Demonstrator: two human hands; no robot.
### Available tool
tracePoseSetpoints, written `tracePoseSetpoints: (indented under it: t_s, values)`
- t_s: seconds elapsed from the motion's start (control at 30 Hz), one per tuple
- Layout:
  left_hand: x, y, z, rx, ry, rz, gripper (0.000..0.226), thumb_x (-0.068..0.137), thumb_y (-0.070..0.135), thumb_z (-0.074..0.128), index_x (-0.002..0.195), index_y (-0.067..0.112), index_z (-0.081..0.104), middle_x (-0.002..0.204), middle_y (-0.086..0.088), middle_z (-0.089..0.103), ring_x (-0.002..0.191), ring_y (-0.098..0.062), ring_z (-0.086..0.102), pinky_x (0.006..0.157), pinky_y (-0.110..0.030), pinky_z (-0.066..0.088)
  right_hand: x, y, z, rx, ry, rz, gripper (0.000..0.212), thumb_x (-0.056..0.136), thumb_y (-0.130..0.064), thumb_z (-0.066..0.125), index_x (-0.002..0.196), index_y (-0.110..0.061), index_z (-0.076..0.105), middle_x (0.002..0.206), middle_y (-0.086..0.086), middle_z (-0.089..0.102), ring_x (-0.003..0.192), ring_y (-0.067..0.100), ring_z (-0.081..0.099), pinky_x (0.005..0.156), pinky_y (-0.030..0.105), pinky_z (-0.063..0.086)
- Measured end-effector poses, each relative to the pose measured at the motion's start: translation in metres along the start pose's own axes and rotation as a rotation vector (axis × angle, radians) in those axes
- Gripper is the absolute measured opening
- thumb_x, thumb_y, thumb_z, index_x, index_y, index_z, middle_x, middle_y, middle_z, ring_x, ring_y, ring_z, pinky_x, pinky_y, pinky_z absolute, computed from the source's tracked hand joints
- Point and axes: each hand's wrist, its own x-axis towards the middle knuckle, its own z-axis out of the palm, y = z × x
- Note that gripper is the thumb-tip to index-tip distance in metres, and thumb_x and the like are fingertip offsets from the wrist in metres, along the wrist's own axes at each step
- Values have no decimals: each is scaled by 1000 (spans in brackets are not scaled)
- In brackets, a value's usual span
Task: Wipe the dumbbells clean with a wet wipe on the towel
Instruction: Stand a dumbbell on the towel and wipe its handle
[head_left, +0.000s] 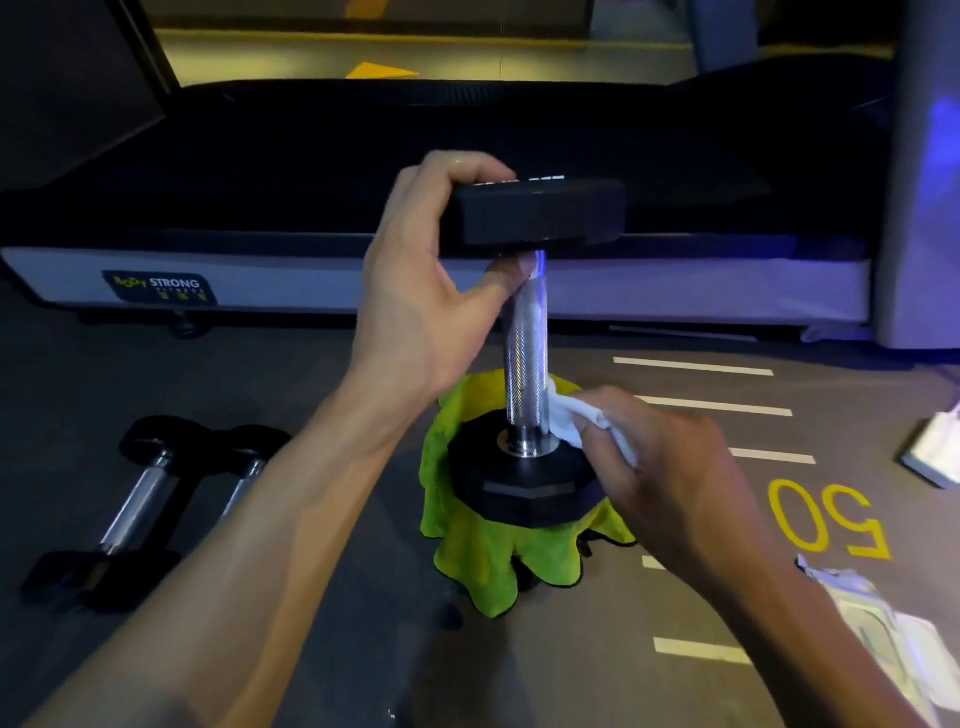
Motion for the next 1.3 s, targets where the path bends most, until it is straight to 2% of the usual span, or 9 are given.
tracePoseSetpoints:
  t_s: [0.2,0.37,0.5,0.63,0.77,1.03,1.13,1.23,1.3]
  values:
    - [-1,-6,-7,-27,-27,2,45,85,9,82,120,24,57,121,-6,63,114,-15,61,104,-44,51,-1,-12,6,-125,-40,-109,22,92,-35,42,82,-26,59,76,-4,60,66,17,55,62,41,50]
    - [-1,-4,-6,-15,-57,66,45,86,11,83,120,22,55,122,-7,62,113,-14,61,101,-36,52,-7,-31,19,8,-21,-224,18,92,-20,58,96,-26,74,103,-13,69,92,11,66,78,26,55]
    - [-2,1,-9,20,-89,92,49,83,13,85,116,24,52,120,-4,62,108,-10,60,91,-23,48,-11,-26,29,-9,-39,-256,28,90,-23,55,109,-27,76,112,-16,68,102,17,67,85,30,54]
    - [-2,12,-15,-33,-138,74,48,82,6,85,115,21,54,124,-7,61,117,-16,62,94,-30,51,-13,-19,0,30,-52,-178,39,91,-15,60,121,-34,74,121,-23,67,116,1,63,97,14,47]
    - [0,21,-18,-22,-181,14,44,77,-1,86,113,13,64,131,-1,61,126,-18,61,101,-42,52,-13,-34,5,-17,-188,-221,30,93,-25,54,115,-33,73,120,-17,67,111,9,67,94,26,53]
    - [9,38,-34,139,-315,-46,53,76,16,88,118,27,58,132,10,58,122,-16,62,98,-50,53,-11,-23,-16,85,-250,-41,27,98,-29,53,100,-18,77,105,-1,74,97,18,66,83,30,49]
    - [9,48,-47,199,-396,-69,58,79,50,82,126,25,59,135,11,58,125,-12,60,102,-43,52,-13,-23,-23,188,-235,143,28,99,-34,56,97,-18,79,94,-3,78,88,13,70,77,33,51]
    - [10,60,-54,182,-464,-176,71,79,76,64,132,29,58,140,18,56,131,-6,54,108,-33,46,-14,-12,-24,476,-27,382,35,96,-35,60,96,-4,77,79,-17,66,67,3,55,63,28,46]
    - [10,63,-51,155,-489,-206,60,88,70,63,134,30,57,142,21,52,131,-4,52,107,-31,46,-13,1,-26,502,217,480,57,86,-48,59,91,9,64,72,-7,48,67,9,42,61,32,34]
